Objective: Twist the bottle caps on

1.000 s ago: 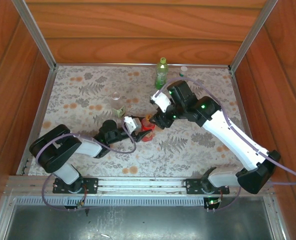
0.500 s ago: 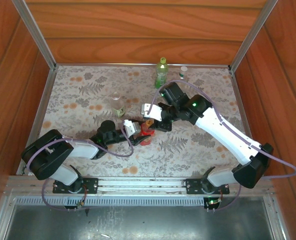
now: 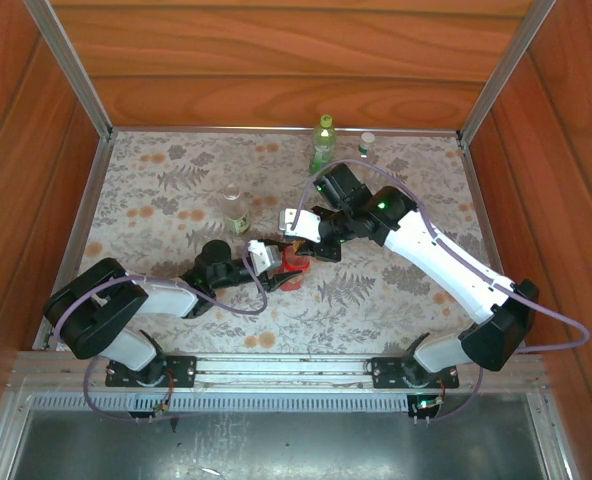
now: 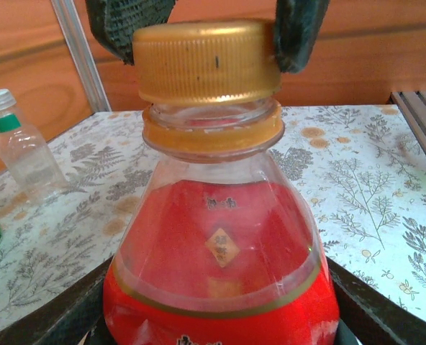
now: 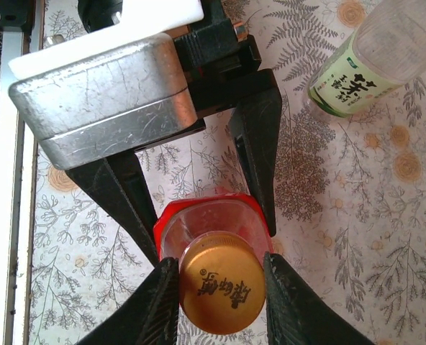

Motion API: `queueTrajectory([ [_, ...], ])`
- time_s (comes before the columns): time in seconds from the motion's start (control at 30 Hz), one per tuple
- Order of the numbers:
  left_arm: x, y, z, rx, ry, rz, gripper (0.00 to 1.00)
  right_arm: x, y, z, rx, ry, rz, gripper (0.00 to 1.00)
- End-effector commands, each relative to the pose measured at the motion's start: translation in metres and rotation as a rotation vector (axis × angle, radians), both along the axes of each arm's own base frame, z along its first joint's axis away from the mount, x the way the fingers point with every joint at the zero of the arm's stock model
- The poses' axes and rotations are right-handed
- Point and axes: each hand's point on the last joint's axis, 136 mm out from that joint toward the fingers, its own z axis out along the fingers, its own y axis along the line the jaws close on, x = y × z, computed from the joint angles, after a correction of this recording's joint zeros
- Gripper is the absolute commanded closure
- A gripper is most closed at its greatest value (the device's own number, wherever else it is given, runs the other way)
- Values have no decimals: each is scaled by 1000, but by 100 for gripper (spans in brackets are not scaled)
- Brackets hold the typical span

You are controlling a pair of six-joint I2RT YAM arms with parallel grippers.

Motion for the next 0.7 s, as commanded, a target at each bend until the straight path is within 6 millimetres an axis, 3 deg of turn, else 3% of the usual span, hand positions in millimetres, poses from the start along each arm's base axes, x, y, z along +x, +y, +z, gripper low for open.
queueTrajectory([
  [0.0,-2,-2,-8,27,18,-15,35,-7,0,-2,-18,30,27,70],
  [0.27,14,-2,3,-9,55,62,35,-1,-5,-14,-34,84,-112,72],
  [0.53,44,-8,9,-32,80,178,35,18,-9,-31,-20,319,-659,87],
  [0.67,56,-9,12,-39,73,240,35,27,-21,-43,-43,294,-908,91],
])
